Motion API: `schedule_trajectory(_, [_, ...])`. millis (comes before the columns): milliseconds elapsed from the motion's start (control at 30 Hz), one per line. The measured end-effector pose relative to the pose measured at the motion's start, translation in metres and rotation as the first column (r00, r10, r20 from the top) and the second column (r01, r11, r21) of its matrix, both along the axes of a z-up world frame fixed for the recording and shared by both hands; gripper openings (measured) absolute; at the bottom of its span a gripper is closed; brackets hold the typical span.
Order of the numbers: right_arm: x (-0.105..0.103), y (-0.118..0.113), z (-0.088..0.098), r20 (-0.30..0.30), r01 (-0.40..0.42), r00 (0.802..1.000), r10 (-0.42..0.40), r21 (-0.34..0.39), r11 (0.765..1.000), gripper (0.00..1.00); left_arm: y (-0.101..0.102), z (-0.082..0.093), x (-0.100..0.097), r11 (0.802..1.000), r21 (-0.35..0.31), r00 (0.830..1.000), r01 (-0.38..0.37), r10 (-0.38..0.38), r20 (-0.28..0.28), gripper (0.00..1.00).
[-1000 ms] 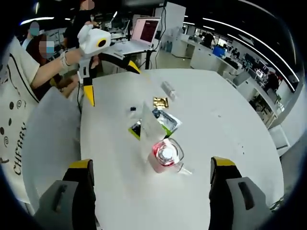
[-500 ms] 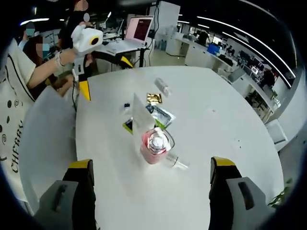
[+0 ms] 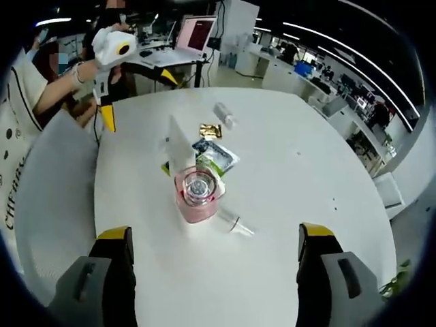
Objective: Arrange the skincare products in the storage area until every visible bottle or jar stands upright without overlapping.
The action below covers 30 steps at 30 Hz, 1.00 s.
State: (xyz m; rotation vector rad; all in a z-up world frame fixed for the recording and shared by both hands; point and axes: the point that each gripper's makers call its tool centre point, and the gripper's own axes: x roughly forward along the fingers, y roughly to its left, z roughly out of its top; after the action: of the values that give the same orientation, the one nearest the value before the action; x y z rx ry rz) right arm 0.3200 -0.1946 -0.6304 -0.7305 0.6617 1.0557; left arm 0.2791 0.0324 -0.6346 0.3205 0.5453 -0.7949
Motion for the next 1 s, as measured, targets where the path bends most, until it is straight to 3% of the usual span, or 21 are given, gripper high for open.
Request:
schedule_trajectory(233, [0.014,-0.004,-0.012,-0.003,-0.078,0.997,0.078,0.016,0.997,0.97,0.005,0.003,0.002,0.999,0.035,1.000,-0.003,0.002,0.020,0.99])
schedule_trajectory(400, [0.019,-0.005,-0.018,0.011,-0.114,0.993,0.114,-0.004,0.993,0.95,0.003,0.010,0.000,1.000,0.010,0.999,-0.006,0.006,0.031,0.99])
schedule_trajectory(667, [0.031,-0.012,-0.038,-0.005,-0.161,0.987,0.161,-0.045,0.986,0.89,0.001,0.004,0.002,1.000,0.000,0.999,-0.015,0.015,0.028,0.99])
schedule_trajectory(833, [0.032,-0.006,-0.047,-0.006,-0.230,0.973,0.230,-0.047,0.972,0.81,-0.002,0.001,0.000,1.000,-0.003,1.000,-0.012,0.012,0.016,0.99])
schedule_trajectory(933, [0.036,-0.001,-0.054,-0.013,-0.278,0.960,0.278,-0.038,0.960,0.69,-0.002,0.002,-0.001,1.000,0.000,1.000,-0.012,0.012,0.019,0.99])
schedule_trajectory(1000, [0.040,0.000,-0.059,-0.010,-0.293,0.956,0.293,-0.046,0.955,0.68,-0.003,0.002,-0.004,1.000,0.015,1.000,0.000,0.000,0.011,0.98])
